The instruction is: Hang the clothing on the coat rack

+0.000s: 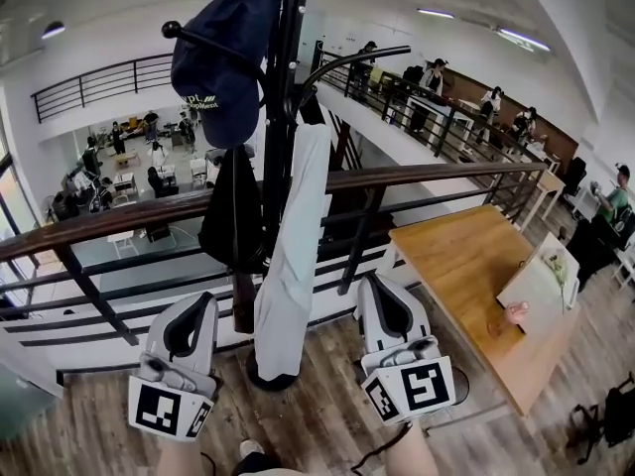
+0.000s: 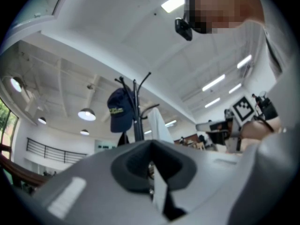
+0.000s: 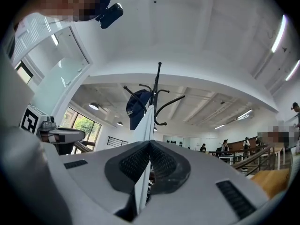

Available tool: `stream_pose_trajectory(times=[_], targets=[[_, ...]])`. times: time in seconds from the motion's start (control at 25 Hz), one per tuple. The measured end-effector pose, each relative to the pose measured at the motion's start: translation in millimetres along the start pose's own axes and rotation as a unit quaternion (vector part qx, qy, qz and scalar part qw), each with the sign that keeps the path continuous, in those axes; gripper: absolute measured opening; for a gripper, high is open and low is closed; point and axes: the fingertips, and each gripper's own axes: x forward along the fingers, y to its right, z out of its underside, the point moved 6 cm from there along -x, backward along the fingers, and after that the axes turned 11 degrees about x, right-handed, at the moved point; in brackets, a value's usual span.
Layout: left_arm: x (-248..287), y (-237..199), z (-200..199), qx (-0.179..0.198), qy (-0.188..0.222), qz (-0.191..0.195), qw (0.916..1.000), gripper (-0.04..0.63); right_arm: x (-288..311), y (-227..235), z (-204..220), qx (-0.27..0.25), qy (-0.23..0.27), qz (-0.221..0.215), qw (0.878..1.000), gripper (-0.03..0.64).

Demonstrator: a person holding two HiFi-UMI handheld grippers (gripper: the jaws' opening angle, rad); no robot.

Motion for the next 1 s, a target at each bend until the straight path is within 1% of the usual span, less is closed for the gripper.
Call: stream_pose_trajectory(times=[0.2,0.52,1.0], targets=[[-10.9,14.0,-0.6,-0.001,-0.015,0.001,0.9999,0.005,-16.9,0.3,12.3,-0.011,-0.02,0.005,1.0,0.002],[-31.0,34.5,-4.0,-0.002,-0.03,0.001,0.9996,0.005,-50.9,2.5,24.3,0.005,-0.034,0.012,0.999,0.002],[-65.5,64.9,-21.2,-0.009,-0.04,0.001,0.9992,0.005,-108.3,0.9,21.6,0.03,-0.033,0.035,0.998,0.002]])
